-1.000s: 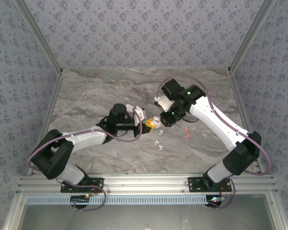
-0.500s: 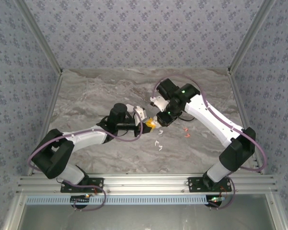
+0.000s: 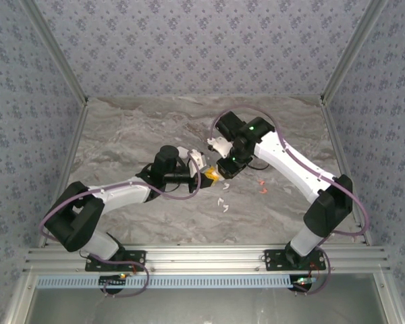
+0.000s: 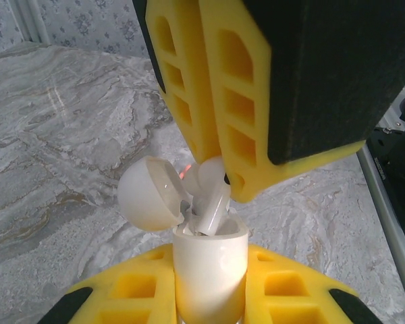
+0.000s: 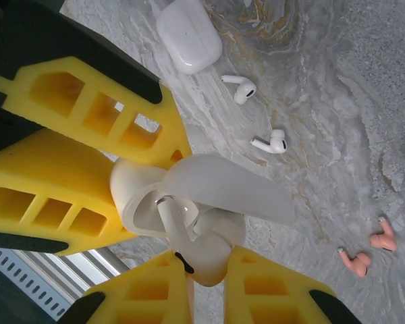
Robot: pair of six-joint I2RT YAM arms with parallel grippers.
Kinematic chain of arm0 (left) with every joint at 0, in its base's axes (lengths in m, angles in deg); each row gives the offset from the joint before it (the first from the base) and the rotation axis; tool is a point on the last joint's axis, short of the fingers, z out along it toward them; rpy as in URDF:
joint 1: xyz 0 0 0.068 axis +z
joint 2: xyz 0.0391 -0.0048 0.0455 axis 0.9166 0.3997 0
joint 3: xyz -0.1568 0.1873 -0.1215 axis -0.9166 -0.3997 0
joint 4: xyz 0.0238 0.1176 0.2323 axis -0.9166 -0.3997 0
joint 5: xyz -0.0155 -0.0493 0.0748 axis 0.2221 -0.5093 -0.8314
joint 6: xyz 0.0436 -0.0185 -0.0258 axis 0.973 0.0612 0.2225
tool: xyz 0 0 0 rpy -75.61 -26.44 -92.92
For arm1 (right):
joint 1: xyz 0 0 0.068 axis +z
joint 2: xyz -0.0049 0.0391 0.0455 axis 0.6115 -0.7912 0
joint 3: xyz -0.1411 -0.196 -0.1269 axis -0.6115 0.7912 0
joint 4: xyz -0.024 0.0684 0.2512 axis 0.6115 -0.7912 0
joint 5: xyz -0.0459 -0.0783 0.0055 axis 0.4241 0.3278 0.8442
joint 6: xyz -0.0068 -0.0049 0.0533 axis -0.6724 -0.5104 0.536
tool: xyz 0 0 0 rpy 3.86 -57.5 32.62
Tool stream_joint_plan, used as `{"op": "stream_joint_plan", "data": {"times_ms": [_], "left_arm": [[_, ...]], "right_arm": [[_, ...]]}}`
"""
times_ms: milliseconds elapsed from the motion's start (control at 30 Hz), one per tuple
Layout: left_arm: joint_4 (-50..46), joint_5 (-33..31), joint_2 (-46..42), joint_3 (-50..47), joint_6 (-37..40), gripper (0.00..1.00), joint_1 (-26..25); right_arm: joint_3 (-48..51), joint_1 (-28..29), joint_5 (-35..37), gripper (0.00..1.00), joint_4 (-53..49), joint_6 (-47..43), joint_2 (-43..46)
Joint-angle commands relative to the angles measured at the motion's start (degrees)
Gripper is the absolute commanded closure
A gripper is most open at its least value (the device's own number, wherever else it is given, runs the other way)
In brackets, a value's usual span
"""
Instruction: Insert the wireless bluetooth earbuds into the charging case
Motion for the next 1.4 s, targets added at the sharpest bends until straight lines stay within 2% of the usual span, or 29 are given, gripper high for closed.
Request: {"op": "stream_joint_plan", "data": {"times_ms": [0, 400, 700, 867, 1033, 1367], "left_arm": [[1.35, 1.67, 0.05, 1.57, 0.79, 1.0, -0.48], [1.79, 1.54, 0.26, 1.61, 0.5, 1.0, -0.8], [5.58, 1.5, 0.31, 0.54, -1.47, 1.0, -0.86], [8.7, 1.52, 0.64, -0.18, -3.31, 1.0, -0.88], [13.3, 1.32, 1.01, -1.26, -5.74, 1.0, -0.8], [26.7, 1.51, 4.12, -2.91, -14.37, 1.0, -0.45]], "right_arm": [[-2.32, 0.74, -1.83, 0.83, -1.46, -1.03, -0.98], [-3.33, 1.03, -4.89, 0.8, -0.66, -0.95, -1.76], [-4.27, -1.1, -6.2, 0.65, -0.15, 0.93, 0.87], [-4.24, -4.13, -10.05, 0.51, 2.13, 3.56, 5.62], [-2.75, -8.54, -13.42, 0.46, 5.18, 5.73, 11.04], [3.31, -13.03, -13.25, 0.52, 7.82, 6.72, 16.17]]}}
